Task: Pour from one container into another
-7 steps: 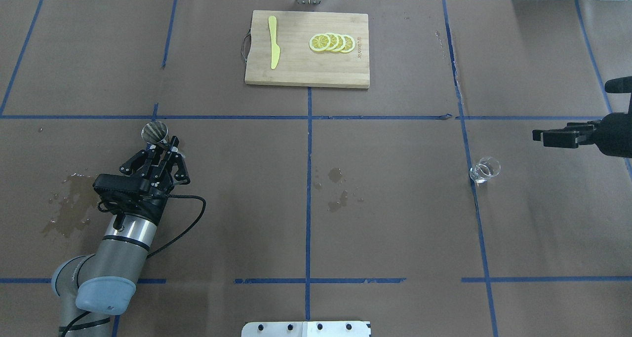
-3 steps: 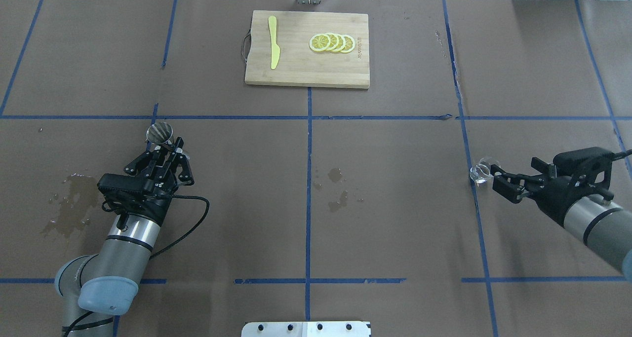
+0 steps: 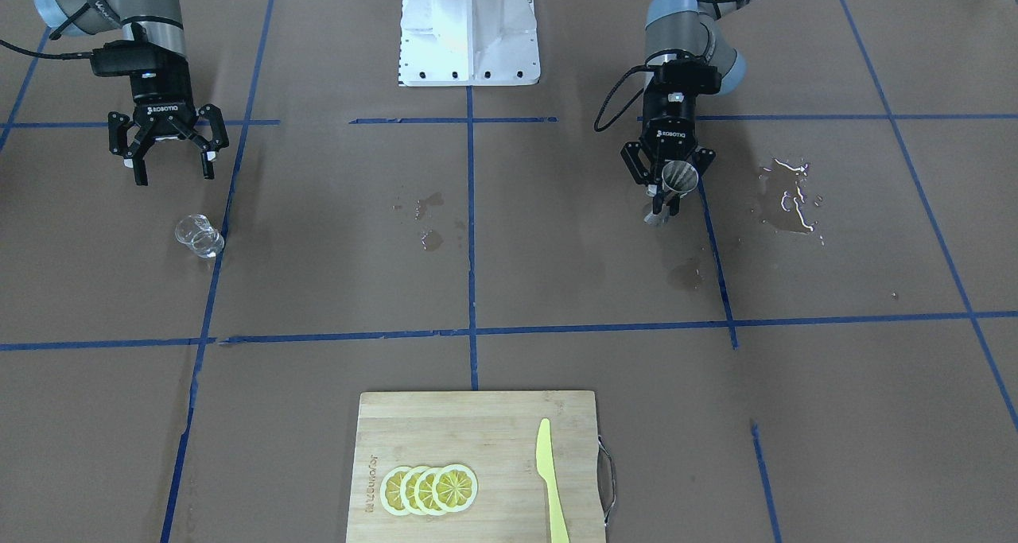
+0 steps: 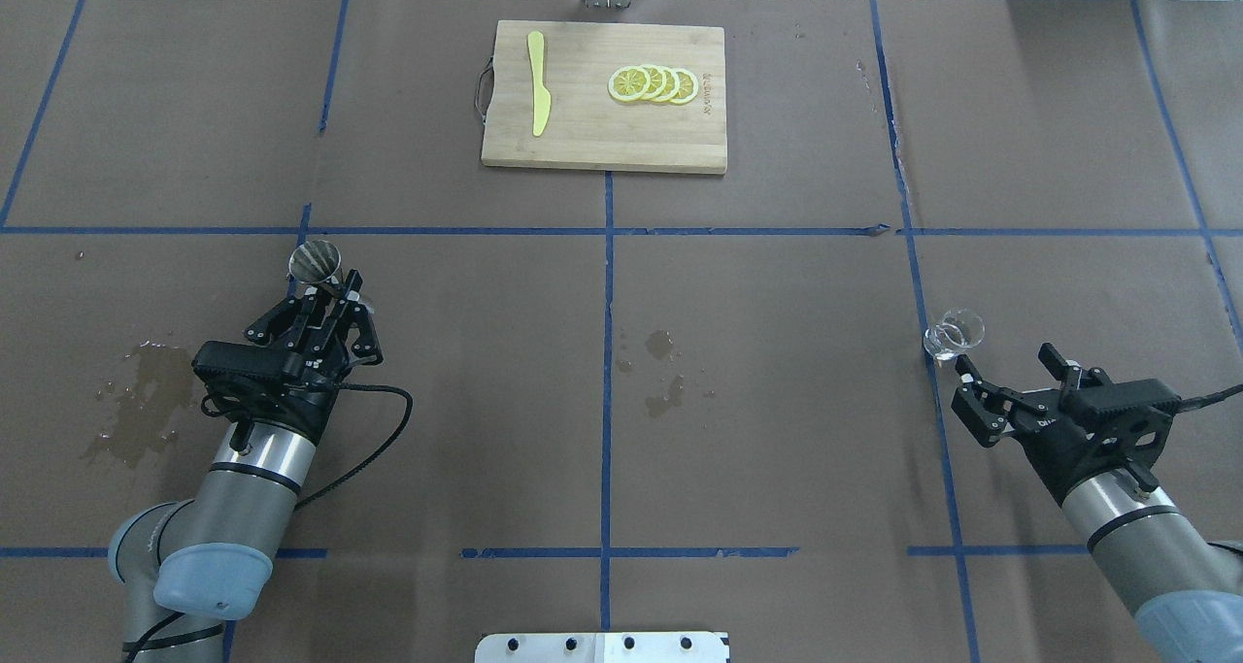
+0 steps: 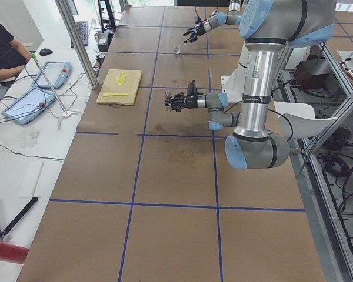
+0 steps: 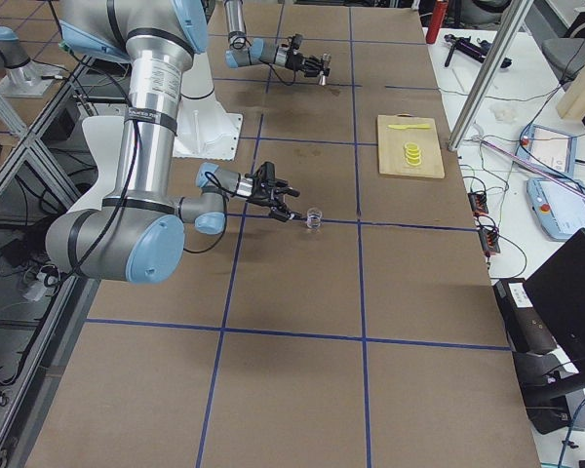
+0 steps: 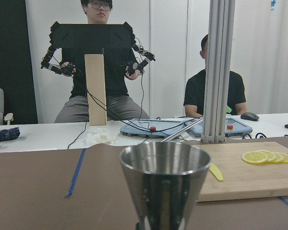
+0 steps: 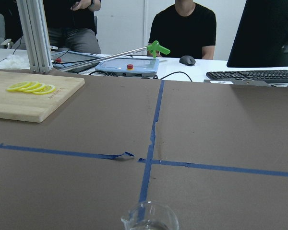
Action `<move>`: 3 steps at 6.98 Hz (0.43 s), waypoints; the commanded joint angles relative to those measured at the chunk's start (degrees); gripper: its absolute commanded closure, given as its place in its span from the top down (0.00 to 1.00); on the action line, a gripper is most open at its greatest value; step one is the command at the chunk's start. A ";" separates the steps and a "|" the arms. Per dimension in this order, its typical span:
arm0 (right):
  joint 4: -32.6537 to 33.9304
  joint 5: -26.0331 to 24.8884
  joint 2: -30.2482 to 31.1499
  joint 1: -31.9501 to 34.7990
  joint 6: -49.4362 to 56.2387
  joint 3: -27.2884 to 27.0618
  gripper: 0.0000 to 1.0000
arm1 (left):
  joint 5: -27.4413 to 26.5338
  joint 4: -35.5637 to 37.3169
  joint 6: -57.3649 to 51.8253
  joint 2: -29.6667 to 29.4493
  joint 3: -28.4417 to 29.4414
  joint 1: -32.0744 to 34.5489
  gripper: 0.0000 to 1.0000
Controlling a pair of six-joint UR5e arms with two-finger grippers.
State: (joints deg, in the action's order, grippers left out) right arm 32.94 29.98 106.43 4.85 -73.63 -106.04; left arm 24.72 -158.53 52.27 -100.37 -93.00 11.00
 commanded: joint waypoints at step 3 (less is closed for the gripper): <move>-0.25 -3.97 -8.52 -0.20 -2.13 12.61 1.00 | 0.15 -0.03 0.03 -0.09 -0.17 0.07 0.00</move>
State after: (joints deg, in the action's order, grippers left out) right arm 32.76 26.26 98.55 4.49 -75.63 -95.56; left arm 24.86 -158.55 52.29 -100.45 -93.07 11.07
